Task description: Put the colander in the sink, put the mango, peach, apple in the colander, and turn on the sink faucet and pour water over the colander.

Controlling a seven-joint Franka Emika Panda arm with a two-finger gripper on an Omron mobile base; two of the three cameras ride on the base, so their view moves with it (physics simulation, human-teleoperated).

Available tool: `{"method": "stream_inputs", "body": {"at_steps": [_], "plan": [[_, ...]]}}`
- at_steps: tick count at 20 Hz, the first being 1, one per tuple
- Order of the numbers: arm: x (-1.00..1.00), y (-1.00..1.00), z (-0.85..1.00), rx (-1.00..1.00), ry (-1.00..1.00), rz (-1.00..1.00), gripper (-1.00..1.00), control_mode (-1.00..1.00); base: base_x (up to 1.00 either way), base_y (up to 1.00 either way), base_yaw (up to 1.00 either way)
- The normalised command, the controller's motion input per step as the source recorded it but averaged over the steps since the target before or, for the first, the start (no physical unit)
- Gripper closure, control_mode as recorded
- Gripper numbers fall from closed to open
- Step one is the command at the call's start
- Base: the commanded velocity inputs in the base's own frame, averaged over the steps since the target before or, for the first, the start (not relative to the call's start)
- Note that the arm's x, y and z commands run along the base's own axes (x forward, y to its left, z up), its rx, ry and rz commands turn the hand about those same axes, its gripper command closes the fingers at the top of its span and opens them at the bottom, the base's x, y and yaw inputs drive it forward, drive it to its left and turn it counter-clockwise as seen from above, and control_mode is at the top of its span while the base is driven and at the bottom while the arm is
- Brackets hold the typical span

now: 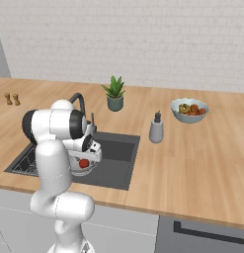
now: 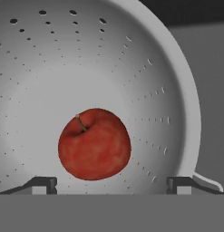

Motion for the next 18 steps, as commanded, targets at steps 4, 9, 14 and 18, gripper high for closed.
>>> {"method": "stream_inputs", "body": {"at_steps": [4, 9, 14, 18], "plan": [[0.0, 0.0, 0.0, 0.0, 0.0, 0.0, -1.0, -1.0, 0.0, 0.0, 0.0], [-0.02, 0.0, 0.18, 0.0, -0.01, 0.0, -1.0, -1.0, 0.0, 0.0, 0.0], [-0.33, 0.0, 0.5, 0.0, -0.01, 0.0, -1.0, -1.0, 0.0, 0.0, 0.0], [-0.28, 0.0, 0.69, 0.0, 0.0, -0.02, -1.0, -1.0, 0.0, 0.0, 0.0]]}}
